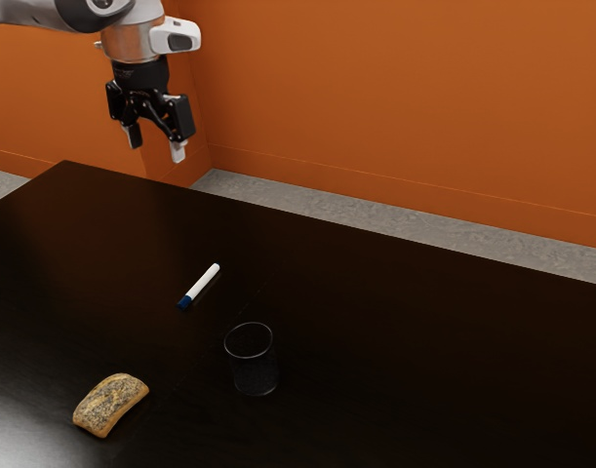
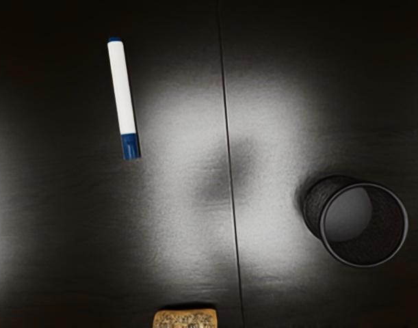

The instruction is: Put the marker into the pen holder.

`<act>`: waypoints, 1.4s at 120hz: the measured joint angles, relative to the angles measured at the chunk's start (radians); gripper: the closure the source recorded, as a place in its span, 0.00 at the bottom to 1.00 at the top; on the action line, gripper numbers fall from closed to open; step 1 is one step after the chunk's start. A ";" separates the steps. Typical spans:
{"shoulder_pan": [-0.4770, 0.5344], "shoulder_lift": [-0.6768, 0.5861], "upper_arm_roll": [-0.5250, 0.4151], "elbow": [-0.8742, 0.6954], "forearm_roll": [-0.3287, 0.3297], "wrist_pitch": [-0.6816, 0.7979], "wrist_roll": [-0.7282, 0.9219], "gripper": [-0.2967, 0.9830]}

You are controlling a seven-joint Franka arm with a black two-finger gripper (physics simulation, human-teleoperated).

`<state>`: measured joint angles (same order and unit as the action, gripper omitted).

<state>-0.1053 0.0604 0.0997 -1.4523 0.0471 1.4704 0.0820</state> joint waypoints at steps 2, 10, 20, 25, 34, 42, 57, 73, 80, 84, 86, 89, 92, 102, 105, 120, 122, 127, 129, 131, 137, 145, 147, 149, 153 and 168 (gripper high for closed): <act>0.000 0.000 0.000 0.000 0.000 0.000 0.001 0.23; -0.001 0.000 0.000 0.000 0.000 -0.001 0.004 0.23; -0.001 0.000 0.000 0.000 -0.001 -0.001 0.008 0.23; -0.002 -0.001 0.003 0.000 -0.004 -0.002 0.010 0.23; 0.001 -0.009 0.001 -0.001 -0.005 -0.002 0.011 0.23; -0.002 -0.030 -0.004 -0.008 0.002 -0.007 0.010 0.23; -0.045 -0.065 0.003 -0.089 0.028 -0.020 -0.005 0.23; -0.175 -0.226 0.163 -0.534 0.074 0.092 -0.025 0.24; -0.112 -0.244 0.255 -0.720 0.080 0.205 -0.028 0.23; -0.099 -0.211 0.287 -0.771 0.080 0.269 -0.029 0.23; -0.095 -0.194 0.297 -0.787 0.078 0.299 -0.029 0.23; -0.092 -0.164 0.308 -0.805 0.071 0.343 -0.028 0.23; -0.090 -0.134 0.314 -0.820 0.058 0.387 -0.026 0.23; -0.082 -0.043 0.323 -0.851 0.010 0.525 -0.016 0.23; -0.079 -0.019 0.325 -0.855 -0.007 0.562 -0.012 0.23; -0.082 0.051 0.325 -0.846 -0.065 0.701 0.013 0.23; -0.083 0.060 0.325 -0.837 -0.070 0.715 0.016 0.23; -0.083 0.095 0.325 -0.794 -0.079 0.744 0.025 0.23; -0.081 0.115 0.324 -0.770 -0.082 0.754 0.029 0.23; -0.080 0.135 0.324 -0.747 -0.087 0.763 0.033 0.23; -0.067 0.198 0.316 -0.679 -0.110 0.785 0.048 0.23; -0.016 0.281 0.270 -0.587 -0.140 0.803 0.071 0.23; 0.000 0.299 0.255 -0.563 -0.145 0.805 0.076 0.23; 0.012 0.317 0.242 -0.540 -0.150 0.806 0.081 0.23; 0.026 0.347 0.223 -0.503 -0.158 0.806 0.092 0.23; 0.052 0.405 0.182 -0.425 -0.180 0.803 0.125 0.23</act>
<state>-0.0531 0.4649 0.2813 -1.8774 -0.1334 2.2733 0.2072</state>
